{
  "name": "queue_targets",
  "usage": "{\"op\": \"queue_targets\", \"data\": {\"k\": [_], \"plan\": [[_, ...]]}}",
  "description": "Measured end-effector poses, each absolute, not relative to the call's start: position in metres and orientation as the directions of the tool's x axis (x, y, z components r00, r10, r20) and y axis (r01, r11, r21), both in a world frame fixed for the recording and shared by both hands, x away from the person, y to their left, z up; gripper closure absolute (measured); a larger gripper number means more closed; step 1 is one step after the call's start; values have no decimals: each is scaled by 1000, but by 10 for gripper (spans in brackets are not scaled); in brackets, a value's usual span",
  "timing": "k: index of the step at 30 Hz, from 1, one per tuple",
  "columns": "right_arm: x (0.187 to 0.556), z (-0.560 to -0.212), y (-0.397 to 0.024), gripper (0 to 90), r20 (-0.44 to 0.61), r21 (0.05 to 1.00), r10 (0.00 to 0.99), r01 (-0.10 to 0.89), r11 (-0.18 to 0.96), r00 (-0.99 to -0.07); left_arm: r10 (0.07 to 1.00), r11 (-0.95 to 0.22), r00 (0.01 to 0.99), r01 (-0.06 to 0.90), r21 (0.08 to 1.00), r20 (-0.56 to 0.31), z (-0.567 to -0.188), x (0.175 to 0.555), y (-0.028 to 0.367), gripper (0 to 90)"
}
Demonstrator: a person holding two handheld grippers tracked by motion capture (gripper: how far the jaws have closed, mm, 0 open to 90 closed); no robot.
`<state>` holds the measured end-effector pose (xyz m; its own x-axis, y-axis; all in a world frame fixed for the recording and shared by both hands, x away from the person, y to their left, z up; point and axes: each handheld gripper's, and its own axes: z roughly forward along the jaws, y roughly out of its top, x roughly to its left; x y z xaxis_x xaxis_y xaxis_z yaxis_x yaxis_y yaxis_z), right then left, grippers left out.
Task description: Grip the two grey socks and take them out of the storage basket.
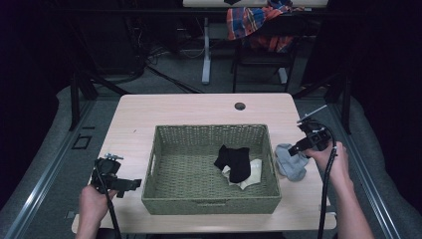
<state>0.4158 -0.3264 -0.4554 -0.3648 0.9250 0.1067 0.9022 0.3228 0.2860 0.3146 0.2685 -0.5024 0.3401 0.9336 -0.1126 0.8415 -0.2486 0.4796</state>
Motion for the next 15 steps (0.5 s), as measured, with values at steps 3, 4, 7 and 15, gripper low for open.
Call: {"op": "queue_targets", "data": {"k": [3, 4, 7, 15], "plan": [[408, -436, -324, 182, 123, 331, 916, 886, 324, -381, 934, -249, 340, 842, 479, -113, -502, 315, 269, 7], [406, -429, -323, 173, 128, 341, 909, 879, 334, -396, 933, -249, 340, 841, 480, -113, -502, 315, 268, 7], [399, -416, -315, 147, 126, 362, 894, 859, 362, -429, 933, -249, 341, 841, 480, -112, -502, 315, 269, 7], [379, -393, -277, 116, 103, 398, 828, 786, 473, -551, 933, -250, 342, 841, 481, -113, -502, 315, 269, 7]]}}
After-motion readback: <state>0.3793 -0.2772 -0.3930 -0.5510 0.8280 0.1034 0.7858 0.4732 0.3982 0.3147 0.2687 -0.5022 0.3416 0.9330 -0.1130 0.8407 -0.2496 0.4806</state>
